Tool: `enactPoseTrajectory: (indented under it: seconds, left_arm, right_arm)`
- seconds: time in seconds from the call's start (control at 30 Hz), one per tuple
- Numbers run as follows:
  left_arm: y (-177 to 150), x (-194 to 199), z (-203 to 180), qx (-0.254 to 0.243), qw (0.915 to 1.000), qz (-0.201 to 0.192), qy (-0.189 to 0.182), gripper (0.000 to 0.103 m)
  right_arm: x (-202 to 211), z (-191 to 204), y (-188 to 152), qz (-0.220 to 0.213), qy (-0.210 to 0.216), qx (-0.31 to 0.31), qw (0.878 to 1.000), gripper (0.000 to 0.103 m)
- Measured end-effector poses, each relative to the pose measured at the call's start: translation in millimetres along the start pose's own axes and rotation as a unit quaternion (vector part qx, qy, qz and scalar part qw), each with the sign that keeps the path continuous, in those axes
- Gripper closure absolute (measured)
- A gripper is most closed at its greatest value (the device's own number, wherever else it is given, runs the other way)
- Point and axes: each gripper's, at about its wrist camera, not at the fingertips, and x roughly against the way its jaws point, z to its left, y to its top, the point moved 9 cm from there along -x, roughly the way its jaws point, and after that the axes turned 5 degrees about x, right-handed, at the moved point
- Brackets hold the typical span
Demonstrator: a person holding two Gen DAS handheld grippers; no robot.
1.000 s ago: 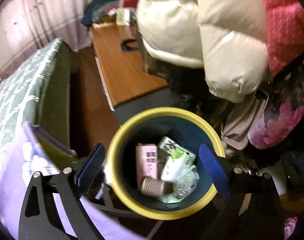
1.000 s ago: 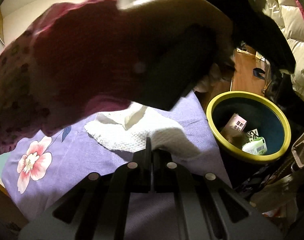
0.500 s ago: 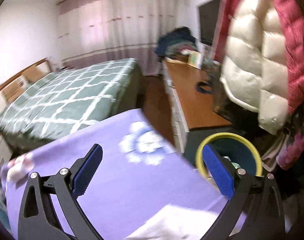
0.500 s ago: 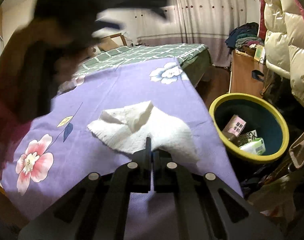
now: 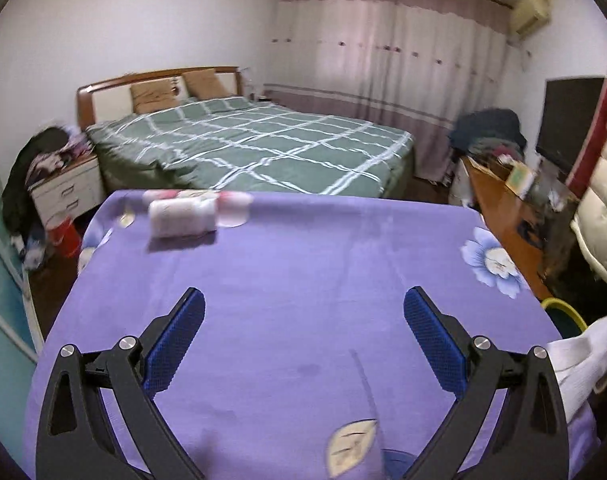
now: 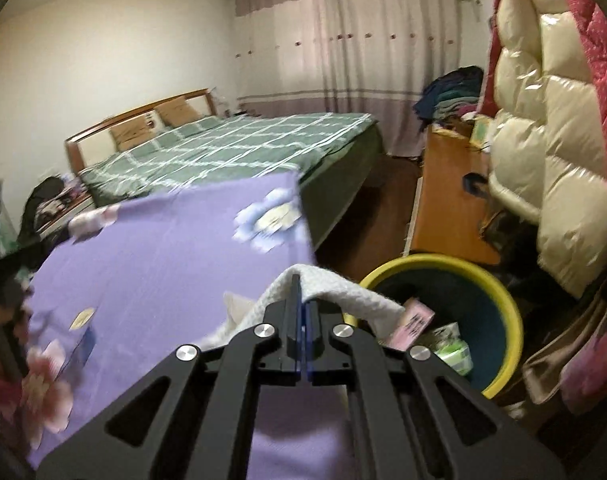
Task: Collect trash
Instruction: 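Carry the white tissue to the yellow bin and open the right gripper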
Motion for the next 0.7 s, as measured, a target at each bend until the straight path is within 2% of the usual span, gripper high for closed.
enactPoseTrajectory:
  seconds: [0.23,0.5,0.57,0.67,0.7]
  left_arm:
    - [-5,-5,12,0.003,1.0,0.0,-0.003,0.005]
    - [-11,-8,0,0.001,0.9999,0.014,-0.002,0.005]
    - [-12,-10,2,0.006,0.9998,0.017,0.0,0.005]
    - [-13,-10,3,0.007,0.9998,0.018,0.002,0.005]
    - [-13,-10,3,0.006,0.9998,0.018,0.004,0.005]
  right_arm:
    - [-4,-65,35,-0.02,-0.091,-0.005,0.996,0.102]
    - [-16,-127,41,-0.014,-0.178,-0.013,0.984,0.102]
    - [-23,-133,39,0.001,-0.186,-0.007,0.983,0.102]
    - [-39,-131,25,0.039,-0.174,-0.004,0.984,0.101]
    - [-45,-129,17,0.056,-0.17,-0.002,0.984,0.097]
